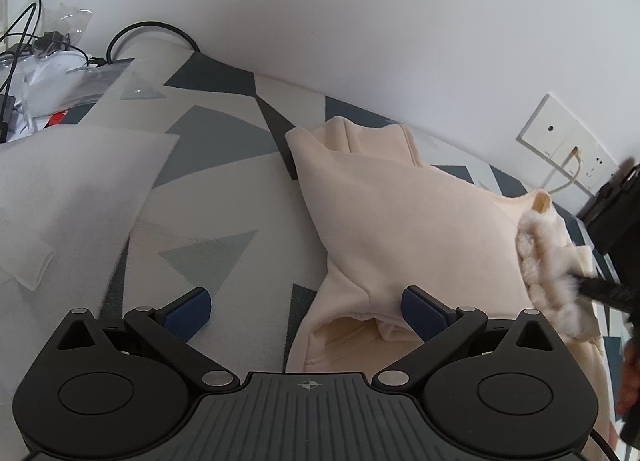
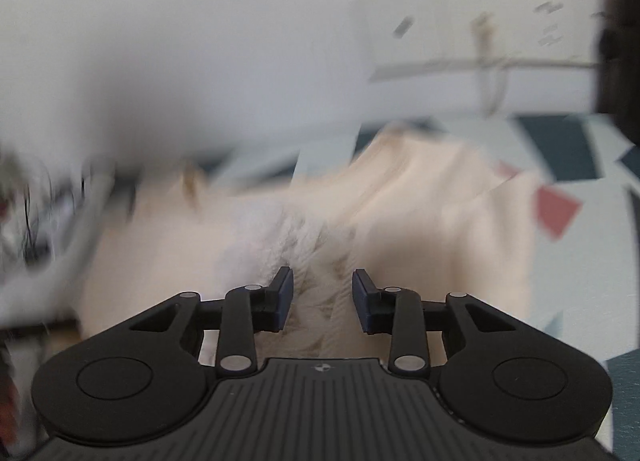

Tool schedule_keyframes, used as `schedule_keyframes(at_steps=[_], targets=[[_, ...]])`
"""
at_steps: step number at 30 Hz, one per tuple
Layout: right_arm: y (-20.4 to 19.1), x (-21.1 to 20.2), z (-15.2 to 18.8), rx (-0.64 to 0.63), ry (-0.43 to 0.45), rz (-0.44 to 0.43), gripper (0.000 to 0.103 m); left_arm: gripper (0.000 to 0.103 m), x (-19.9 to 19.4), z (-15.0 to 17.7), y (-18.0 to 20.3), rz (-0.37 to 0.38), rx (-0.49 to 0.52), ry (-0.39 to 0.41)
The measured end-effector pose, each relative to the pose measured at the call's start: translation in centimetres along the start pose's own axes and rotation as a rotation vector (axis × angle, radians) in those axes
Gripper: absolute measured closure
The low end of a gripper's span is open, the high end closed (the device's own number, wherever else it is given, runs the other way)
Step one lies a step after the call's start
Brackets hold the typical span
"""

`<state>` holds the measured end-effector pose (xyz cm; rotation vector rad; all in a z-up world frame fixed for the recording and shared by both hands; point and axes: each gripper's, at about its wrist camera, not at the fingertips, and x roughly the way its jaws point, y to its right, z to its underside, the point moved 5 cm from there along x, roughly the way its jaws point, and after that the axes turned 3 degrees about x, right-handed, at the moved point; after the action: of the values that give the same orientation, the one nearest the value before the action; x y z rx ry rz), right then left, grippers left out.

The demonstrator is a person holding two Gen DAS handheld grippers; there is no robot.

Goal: Fold clothes

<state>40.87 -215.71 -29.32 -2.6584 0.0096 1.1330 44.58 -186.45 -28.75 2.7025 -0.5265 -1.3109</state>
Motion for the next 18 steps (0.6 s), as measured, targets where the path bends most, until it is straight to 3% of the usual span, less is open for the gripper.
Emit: schedule_keyframes(at_steps=[2,3,6,7,10,14,18], targets=[[-1.2,0.4,0.3,-0.128,0.033,0.049,0.068,0.001,0.0,0.0,-0.1,0.007,-0.015,0.001],[-1.2,0.2,0.0,-0.124,0.023,0.052,0.068,0.001,0.0,0.0,-0.2,0.012,-0.024,0.003],[-0.1,-1.5,-1.2,-0.037,0.076,0.012,0.065,0.001,-0.1,0.0,-0.3,0.022,-0.044,0.009],[0.7,-2.2,-1.6,-0.004,0.126,0.037,0.058,0.001,-0.1,0.1,-0.3,0.022,-0.045,0.012],[3.8,-2.9,-2.6,0.099,0.195,0.137,0.056,0.001,-0.1,0.1,-0.1,0.017,-0.042,0.021],[7.4,-1.3,-2.5,0.287,0.139,0.135,0.060,0.001,-0.1,0.3,0.0,0.010,-0.037,0.027],[7.4,0.2,-2.0,0.249,0.127,0.145,0.066,0.001,0.1,0.2,0.3,-0.002,-0.014,0.026]])
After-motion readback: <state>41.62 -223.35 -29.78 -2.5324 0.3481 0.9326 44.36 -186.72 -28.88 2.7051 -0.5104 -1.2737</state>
